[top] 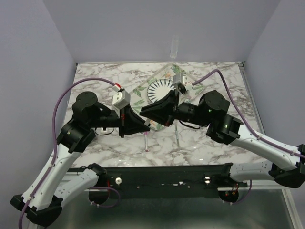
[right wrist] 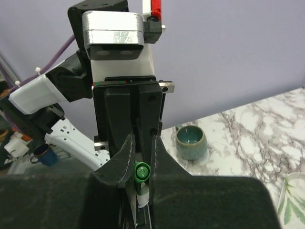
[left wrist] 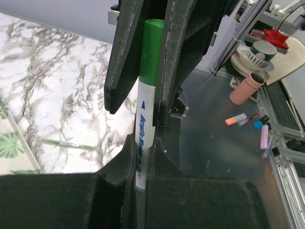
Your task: Insert the pens into the pen caps
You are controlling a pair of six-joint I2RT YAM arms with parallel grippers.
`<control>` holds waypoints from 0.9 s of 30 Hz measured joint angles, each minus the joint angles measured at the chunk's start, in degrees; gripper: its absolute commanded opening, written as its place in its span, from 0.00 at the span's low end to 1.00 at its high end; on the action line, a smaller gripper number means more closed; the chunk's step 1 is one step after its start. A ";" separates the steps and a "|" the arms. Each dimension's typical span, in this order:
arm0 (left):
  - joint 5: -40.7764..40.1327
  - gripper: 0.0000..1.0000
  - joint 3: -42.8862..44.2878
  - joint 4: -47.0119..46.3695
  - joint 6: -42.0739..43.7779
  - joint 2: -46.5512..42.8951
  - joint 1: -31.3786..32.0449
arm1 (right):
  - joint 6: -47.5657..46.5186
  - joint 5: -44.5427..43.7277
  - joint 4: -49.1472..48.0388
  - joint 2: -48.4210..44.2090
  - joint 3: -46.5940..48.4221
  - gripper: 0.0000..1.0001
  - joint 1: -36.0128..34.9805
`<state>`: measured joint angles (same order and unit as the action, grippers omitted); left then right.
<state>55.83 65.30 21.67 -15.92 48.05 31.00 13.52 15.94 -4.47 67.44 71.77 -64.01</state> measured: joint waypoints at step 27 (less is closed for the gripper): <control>-17.79 0.00 -10.71 -14.29 -5.44 -6.19 -1.38 | 14.38 -20.98 13.73 -4.26 4.44 0.84 -6.58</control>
<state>38.04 54.59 7.38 -21.37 41.87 29.63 27.90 -5.04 9.26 63.18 76.20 -70.59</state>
